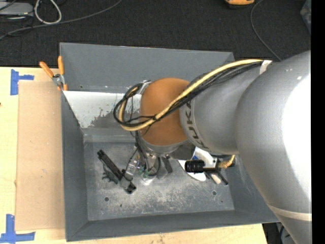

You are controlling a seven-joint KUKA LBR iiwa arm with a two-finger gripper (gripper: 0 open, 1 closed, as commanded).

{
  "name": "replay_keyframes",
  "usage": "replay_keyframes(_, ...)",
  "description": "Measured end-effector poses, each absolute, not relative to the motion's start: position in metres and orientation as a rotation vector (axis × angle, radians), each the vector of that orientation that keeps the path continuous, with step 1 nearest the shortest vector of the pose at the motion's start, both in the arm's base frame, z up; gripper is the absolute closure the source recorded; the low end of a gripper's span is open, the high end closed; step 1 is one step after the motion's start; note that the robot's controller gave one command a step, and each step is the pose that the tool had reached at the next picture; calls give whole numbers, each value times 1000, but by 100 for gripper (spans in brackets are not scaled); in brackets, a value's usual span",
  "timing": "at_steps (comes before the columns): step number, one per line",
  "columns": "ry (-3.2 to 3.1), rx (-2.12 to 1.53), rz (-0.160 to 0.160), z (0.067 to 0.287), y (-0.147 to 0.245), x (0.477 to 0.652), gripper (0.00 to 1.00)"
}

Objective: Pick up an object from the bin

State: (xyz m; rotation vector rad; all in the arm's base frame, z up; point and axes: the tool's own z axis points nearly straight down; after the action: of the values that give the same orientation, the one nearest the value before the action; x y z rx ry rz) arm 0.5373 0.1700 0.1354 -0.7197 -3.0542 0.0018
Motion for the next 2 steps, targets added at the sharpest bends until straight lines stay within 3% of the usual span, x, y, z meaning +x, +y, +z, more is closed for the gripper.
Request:
replay_keyframes(1, -3098, -525, -1, 87, 176, 547, 0)
replay_keyframes(2, -2931, -1126, -2, 70, 202, 546, 100)
